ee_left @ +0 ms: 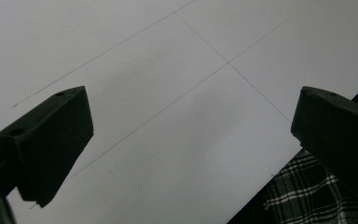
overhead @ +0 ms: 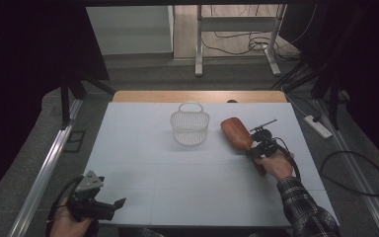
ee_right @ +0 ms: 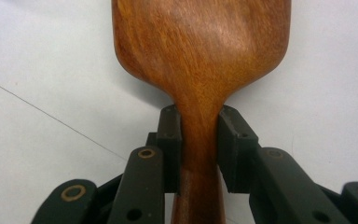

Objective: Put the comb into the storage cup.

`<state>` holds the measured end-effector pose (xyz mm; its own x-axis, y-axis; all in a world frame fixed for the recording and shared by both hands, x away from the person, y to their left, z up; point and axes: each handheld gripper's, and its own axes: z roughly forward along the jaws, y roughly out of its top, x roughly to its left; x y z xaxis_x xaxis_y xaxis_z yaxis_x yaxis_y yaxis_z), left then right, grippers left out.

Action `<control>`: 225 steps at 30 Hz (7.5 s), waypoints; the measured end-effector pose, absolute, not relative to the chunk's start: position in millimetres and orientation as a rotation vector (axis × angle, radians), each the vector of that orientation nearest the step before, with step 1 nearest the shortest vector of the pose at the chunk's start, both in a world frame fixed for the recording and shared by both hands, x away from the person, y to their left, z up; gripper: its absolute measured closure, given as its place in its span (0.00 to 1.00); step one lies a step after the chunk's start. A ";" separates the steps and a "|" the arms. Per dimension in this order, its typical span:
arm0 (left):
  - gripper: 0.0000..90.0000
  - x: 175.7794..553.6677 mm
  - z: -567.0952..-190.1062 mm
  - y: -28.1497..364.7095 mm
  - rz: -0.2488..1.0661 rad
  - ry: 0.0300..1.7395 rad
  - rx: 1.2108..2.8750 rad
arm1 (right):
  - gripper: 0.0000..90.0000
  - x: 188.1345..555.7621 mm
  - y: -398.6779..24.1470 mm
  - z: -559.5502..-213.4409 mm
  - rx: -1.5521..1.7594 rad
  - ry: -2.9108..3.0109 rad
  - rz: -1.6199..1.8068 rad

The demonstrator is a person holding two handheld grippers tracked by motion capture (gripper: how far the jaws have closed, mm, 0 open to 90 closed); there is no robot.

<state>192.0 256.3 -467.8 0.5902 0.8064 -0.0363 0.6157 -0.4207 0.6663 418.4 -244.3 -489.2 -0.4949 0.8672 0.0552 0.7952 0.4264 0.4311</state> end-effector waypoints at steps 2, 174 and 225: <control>0.00 191.9 -467.8 256.4 0.383 1.123 2.174 | 0.80 416.6 -243.9 -489.0 1.456 2.493 0.610; 0.60 360.7 -435.5 110.2 -0.493 0.815 1.744 | 0.80 287.9 -151.4 -439.7 0.767 2.508 1.250; 0.63 363.2 -402.8 120.8 -0.228 0.811 1.861 | 0.01 300.1 -161.7 -442.0 0.885 2.628 1.061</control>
<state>363.2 120.8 -402.8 0.7529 0.4263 -0.5015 0.6254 -0.2258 0.7469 300.1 -161.7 -442.0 -0.8090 0.5848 0.0594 0.4623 0.5705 0.6789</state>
